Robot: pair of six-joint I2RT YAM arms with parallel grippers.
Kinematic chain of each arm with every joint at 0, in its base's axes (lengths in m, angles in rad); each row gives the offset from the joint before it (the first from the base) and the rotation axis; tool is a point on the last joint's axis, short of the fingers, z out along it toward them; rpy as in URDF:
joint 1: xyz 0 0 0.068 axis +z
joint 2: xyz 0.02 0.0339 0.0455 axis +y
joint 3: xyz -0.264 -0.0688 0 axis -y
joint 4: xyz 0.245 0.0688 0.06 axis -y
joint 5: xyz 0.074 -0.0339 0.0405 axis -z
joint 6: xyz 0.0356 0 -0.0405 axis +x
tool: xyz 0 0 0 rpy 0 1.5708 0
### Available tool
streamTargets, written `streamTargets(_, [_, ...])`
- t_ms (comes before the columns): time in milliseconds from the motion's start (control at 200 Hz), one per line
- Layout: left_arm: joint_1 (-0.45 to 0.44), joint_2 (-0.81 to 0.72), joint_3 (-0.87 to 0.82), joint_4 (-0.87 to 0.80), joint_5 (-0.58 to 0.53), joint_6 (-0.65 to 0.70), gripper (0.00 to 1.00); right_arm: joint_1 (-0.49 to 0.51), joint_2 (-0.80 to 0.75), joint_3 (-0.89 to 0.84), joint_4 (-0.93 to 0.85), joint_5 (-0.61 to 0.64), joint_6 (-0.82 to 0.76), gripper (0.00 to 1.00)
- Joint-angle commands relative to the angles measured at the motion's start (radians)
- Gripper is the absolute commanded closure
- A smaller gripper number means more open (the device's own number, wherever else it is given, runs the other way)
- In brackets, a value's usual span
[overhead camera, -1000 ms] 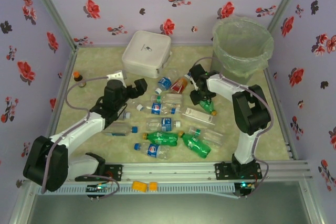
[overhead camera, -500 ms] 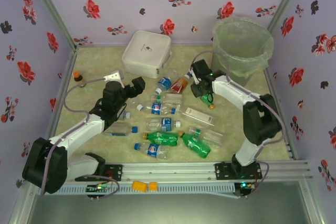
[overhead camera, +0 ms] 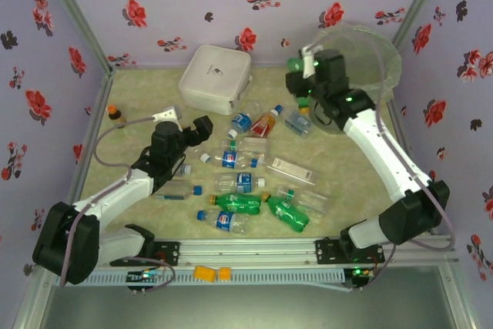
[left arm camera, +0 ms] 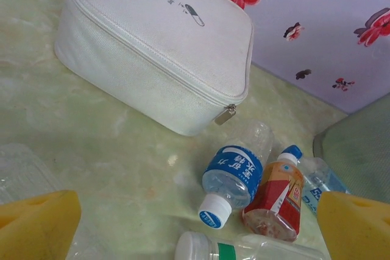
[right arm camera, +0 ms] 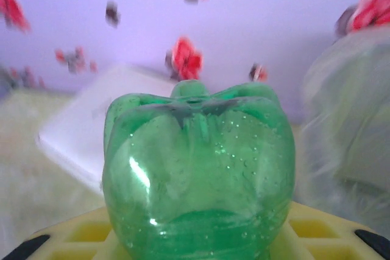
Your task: Put the plastic bottles in the bin
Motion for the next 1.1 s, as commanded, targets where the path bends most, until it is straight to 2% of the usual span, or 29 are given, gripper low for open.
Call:
streamTargets(0, [0.003,-0.005,-0.014,0.008,0.012,-0.005,0.00,-0.091,-0.013,0.081,0.097,-0.062,0.122,0.60])
streamTargets(150, [0.004,0.015,-0.017,0.006,0.017,-0.006,0.00,-0.179,0.005,0.143,0.133,0.039,0.142,0.59])
streamTargets(405, [0.004,0.082,0.053,-0.011,0.081,-0.016,0.00,-0.249,0.067,0.044,0.300,0.183,0.092,0.58])
streamTargets(525, [0.003,0.093,0.111,-0.061,0.127,-0.004,0.00,-0.295,0.125,0.066,0.246,0.182,0.113,0.58])
streamTargets(700, [0.003,0.092,0.143,-0.102,0.136,-0.012,0.00,-0.340,0.182,0.068,0.163,0.118,0.182,0.55])
streamTargets(825, [0.003,0.085,0.139,-0.101,0.140,-0.041,0.00,-0.349,0.212,0.062,0.133,0.115,0.207,0.48])
streamTargets(1095, [0.003,0.058,0.135,-0.122,0.142,-0.054,0.00,-0.354,0.228,0.110,0.088,0.070,0.228,0.21])
